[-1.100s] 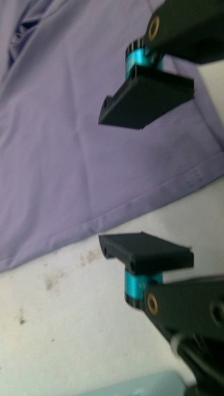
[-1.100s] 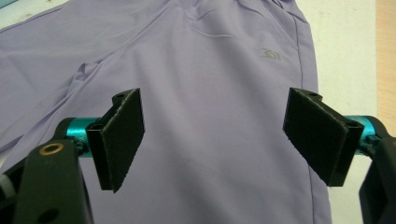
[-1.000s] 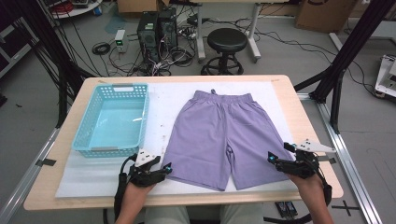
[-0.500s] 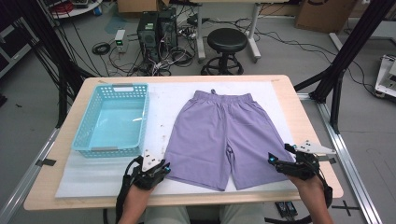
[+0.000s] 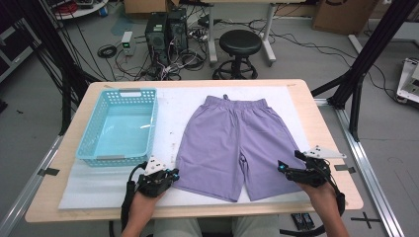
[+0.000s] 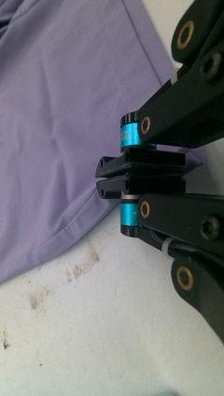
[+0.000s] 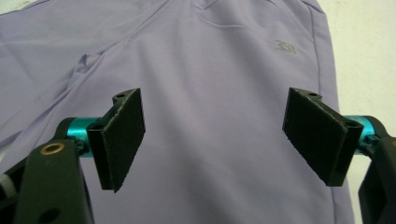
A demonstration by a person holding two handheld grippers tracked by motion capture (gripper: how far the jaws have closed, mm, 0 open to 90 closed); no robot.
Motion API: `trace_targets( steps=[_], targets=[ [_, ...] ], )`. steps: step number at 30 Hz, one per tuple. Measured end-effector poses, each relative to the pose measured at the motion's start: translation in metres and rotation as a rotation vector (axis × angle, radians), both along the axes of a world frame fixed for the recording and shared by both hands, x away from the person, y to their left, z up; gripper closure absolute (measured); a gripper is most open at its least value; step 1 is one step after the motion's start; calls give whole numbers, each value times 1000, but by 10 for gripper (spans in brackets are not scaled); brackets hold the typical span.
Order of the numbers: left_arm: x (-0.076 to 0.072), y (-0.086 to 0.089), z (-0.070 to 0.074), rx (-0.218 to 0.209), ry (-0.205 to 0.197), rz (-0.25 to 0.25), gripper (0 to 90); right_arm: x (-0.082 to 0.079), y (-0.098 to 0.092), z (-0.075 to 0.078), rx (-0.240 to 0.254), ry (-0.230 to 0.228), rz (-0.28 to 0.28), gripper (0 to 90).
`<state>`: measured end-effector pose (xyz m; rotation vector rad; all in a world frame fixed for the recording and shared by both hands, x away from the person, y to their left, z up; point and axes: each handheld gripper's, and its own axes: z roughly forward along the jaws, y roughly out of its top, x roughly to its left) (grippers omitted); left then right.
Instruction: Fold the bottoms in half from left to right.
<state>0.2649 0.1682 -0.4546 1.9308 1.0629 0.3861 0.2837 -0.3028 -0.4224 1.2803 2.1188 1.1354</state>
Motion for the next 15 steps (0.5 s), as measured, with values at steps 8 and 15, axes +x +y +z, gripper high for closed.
trace_targets(
  steps=[8,15],
  targets=[
    [2,3,0,-76,7,-13,874,23,18,16,44,-20,29,247],
    [3,4,1,-146,9,-31,874,54,47,22,142,-57,70,278]
  ],
)
